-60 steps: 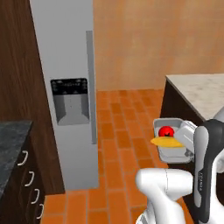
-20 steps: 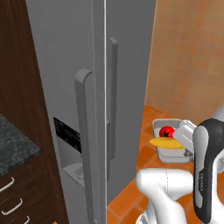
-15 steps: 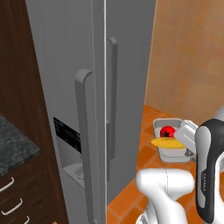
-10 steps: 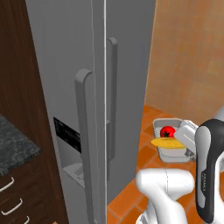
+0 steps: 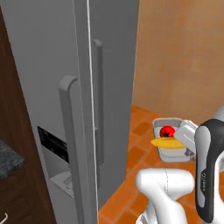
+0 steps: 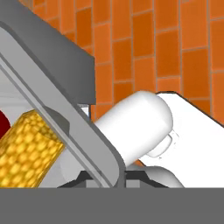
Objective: Take the meat container that has the fish and place it on the second highest rack of the freezer. Then take the vegetable container that has the corn and tomato and place it on the highest rack of the freezer.
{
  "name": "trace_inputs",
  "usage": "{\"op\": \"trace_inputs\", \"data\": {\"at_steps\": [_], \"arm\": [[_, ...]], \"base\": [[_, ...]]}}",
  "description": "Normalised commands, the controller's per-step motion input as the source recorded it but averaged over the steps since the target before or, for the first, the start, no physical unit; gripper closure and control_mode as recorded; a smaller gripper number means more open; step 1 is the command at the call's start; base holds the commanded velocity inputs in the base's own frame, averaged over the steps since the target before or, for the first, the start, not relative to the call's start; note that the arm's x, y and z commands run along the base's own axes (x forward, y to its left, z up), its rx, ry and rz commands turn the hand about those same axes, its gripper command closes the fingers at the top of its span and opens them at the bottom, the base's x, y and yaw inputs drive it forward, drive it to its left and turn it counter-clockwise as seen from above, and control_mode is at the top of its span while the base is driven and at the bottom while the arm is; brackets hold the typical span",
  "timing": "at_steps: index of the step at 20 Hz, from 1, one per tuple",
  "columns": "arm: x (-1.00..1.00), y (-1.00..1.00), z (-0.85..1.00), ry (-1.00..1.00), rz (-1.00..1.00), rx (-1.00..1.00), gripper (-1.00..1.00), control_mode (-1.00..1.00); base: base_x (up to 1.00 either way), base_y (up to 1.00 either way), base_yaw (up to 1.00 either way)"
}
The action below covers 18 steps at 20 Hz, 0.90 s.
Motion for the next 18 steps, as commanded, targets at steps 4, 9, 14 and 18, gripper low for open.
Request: {"op": "trace_inputs", "data": {"at_steps": [4,9,14,18], "arm": [[0.0,0.0,0.0,0.0,0.0,0.0,1.0,1.0],[0.0,0.0,0.0,0.0,0.0,0.0,1.0,1.0],[0.0,0.0,0.0,0.0,0.0,0.0,1.0,1.0],[0.0,0.0,0.0,0.0,0.0,0.0,1.0,1.0]], "base": [[0.29,-0.98,-0.49],[0.84,-0.68,-0.26],[0.14,-0.38,0.5],[0.0,-0.03,1.0]]}}
